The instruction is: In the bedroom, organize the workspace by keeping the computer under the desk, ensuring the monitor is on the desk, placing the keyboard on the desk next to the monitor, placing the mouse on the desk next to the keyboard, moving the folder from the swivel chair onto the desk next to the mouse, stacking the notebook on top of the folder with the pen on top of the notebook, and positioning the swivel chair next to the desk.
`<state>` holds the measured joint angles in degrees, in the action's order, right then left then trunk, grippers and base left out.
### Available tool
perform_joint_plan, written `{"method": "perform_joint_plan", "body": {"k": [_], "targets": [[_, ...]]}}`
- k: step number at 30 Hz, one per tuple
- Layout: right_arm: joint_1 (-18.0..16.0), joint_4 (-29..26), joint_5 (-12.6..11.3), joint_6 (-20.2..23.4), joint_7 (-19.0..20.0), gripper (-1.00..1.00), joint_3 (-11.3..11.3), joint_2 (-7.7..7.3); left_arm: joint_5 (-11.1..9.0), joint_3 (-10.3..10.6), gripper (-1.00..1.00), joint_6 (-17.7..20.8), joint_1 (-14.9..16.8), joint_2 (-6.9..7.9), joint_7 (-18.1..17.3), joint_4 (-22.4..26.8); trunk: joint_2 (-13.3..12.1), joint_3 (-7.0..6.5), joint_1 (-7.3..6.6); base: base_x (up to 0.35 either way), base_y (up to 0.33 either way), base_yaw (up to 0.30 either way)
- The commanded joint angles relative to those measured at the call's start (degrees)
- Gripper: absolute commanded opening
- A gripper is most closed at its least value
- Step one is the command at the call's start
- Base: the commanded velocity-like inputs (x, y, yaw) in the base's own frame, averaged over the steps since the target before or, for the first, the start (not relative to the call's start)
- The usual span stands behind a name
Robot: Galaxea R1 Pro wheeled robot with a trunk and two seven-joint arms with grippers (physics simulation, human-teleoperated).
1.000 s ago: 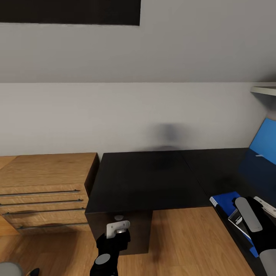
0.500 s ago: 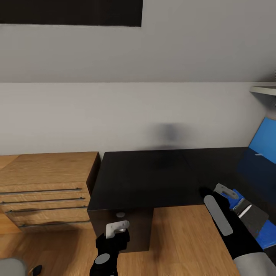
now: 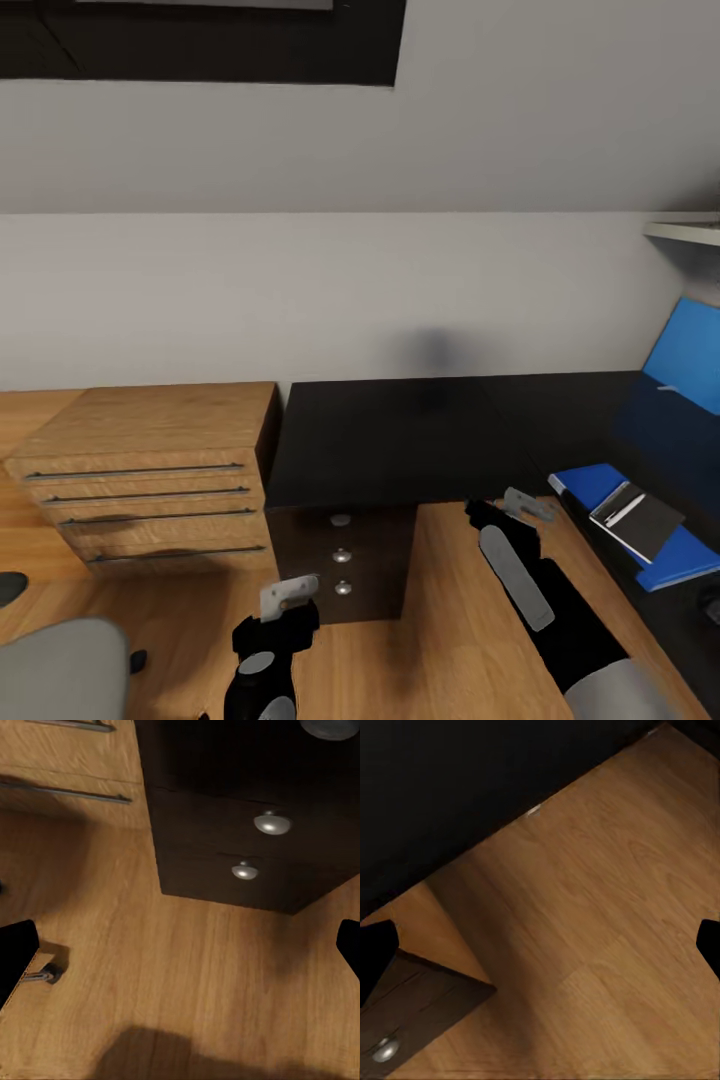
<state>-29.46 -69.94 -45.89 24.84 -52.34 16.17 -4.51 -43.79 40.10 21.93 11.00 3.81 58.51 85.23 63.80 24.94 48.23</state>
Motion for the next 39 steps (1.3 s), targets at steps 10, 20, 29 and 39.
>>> {"method": "perform_joint_plan", "body": {"k": [10, 20, 29, 39], "targets": [[2.5, 15.2, 1.2, -18.3, -0.1, 1.0, 26.4, 1.55, -0.5, 3.3, 1.0, 0.3, 0.1, -0.56, 0.1, -16.4, 0.1, 0.06, -0.03, -0.317, 0.079, 0.0], [3.2, 62.7, 3.7, -51.7, 28.9, 1.0, 32.3, 5.89, -0.5, 3.5, 1.0, -18.4, 0.1, -1.64, -18.4, -47.6, -3.2, -1.37, -1.79, -0.037, 0.001, 0.0], [3.2, 64.3, 3.6, -52.3, 30.3, 1.0, 32.1, 6.0, -0.2, 3.5, 1.0, -25.6, 0.1, -3.4, -28.6, -57.6, -6.8, -2.99, -3.76, 0.0, 0.0, 0.0], [3.2, 64.3, 3.9, -52.4, 30.6, 1.0, 31.8, 5.85, -0.1, 3.5, 1.0, -25.8, 0.1, -4.31, -29.2, -58.3, -10.8, -4.78, -5.96, 0.0, 0.0, 0.0]]}}
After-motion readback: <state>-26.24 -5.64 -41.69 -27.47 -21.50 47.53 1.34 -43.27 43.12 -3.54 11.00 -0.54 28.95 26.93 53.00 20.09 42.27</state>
